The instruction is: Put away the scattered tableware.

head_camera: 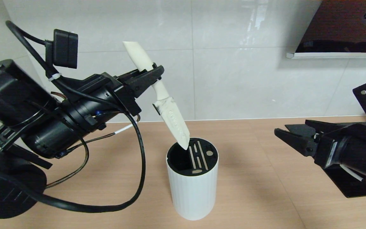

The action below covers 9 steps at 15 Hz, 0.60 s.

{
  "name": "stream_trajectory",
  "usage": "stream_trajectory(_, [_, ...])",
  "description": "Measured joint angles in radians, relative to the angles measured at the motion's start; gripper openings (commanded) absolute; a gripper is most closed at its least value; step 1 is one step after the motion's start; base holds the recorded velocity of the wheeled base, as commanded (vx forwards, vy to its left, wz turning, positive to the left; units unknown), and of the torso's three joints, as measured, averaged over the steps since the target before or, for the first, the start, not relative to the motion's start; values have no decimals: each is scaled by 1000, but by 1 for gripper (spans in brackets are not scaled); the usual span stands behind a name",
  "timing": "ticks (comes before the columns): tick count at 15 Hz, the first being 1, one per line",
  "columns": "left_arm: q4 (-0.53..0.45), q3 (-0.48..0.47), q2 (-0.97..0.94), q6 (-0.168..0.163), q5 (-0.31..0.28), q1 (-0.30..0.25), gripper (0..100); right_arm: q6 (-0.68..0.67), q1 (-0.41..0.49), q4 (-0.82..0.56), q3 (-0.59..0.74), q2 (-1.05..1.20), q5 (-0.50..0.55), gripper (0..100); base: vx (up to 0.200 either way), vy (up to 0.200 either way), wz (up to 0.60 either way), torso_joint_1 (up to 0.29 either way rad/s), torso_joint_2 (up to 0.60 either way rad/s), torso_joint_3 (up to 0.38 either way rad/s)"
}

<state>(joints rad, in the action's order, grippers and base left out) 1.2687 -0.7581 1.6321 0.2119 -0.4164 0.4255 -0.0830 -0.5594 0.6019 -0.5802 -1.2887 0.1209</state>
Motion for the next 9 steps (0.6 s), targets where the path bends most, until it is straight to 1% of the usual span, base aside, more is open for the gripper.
stream_trajectory(2, [-1,34,-16,-23,-14,-1,0,0,1,0,9,-10,0,100,0,0,0,0,0,0])
stream_trajectory(5, [0,77,-48,-44,-45,0,0,0,1,1,18,-22,0,100,0,0,0,0,0,0])
stream_trajectory(6, [0,90,-56,-58,-50,-1,0,0,1,2,22,-26,0,100,0,0,0,0,0,0])
stream_trajectory(7, [0,100,-60,-99,-52,0,0,0,1,4,24,-31,0,100,0,0,0,0,0,0])
stream_trajectory(8, [-2,113,-59,-156,-52,0,0,0,1,5,28,-37,0,100,0,0,0,0,0,0])
stream_trajectory(9, [-4,123,-56,-175,-53,1,0,0,1,6,30,-40,0,100,0,0,0,0,0,0])
